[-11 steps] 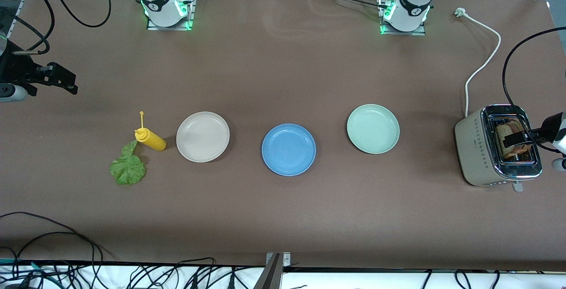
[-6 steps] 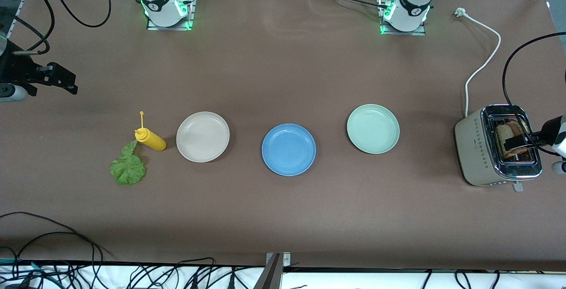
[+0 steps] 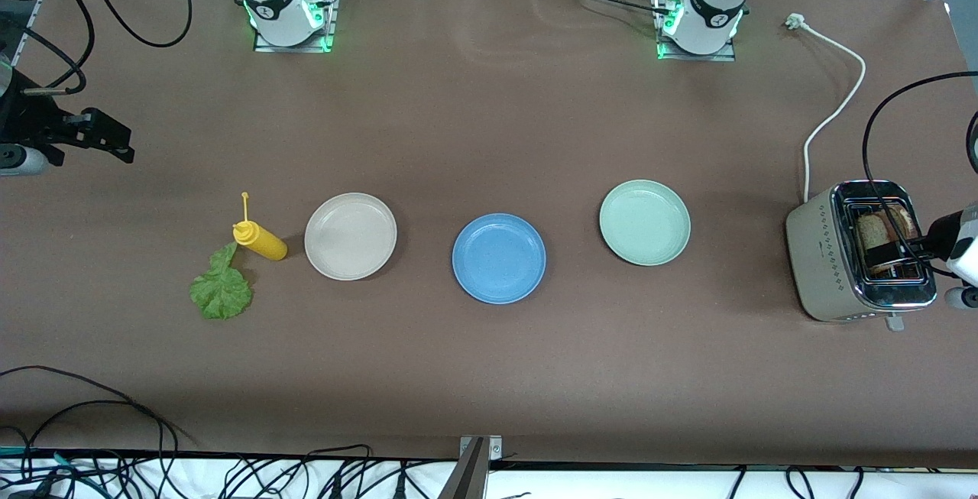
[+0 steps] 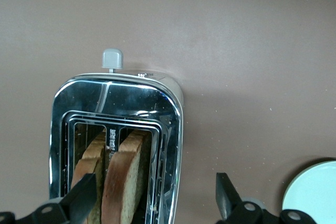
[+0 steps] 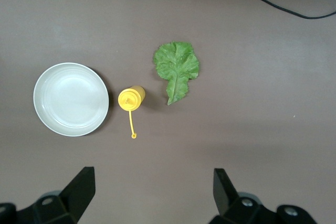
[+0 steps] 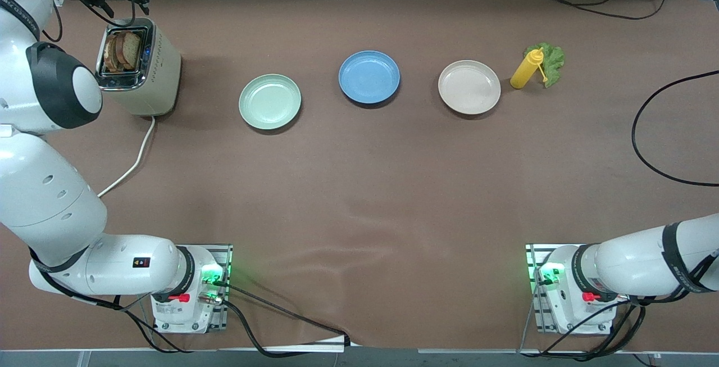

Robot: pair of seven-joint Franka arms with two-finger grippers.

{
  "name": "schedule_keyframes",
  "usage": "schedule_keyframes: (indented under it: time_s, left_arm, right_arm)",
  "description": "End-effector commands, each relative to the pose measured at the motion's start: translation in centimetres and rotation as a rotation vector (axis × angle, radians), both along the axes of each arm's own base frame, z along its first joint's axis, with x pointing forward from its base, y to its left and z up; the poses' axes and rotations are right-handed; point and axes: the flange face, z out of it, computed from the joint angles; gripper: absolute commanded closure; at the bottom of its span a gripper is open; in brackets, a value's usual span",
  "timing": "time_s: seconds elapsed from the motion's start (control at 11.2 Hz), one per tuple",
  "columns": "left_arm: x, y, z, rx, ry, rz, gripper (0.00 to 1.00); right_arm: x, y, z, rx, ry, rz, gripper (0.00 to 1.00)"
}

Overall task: Make sandwich in blue plate with both arms
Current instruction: 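Move the left gripper down over the bread slices in the toaster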

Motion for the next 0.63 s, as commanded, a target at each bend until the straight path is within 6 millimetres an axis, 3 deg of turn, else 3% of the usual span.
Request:
schedule_keyframes:
  time_s: [0.0, 0.54]
  left_arm:
    - [0.6, 1.3, -0.9, -0.029, -0.008, -0.050, 0.00]
    - [0.3, 3.5, -3.3, -0.055, 0.018, -0.108, 0.00]
  right_arm:
    - [-0.3, 0.3, 0.8, 0.004, -0.004, -0.013, 0.00]
    - [-0.3, 0.6, 0.9, 0.062, -0.007, -0.017, 0.00]
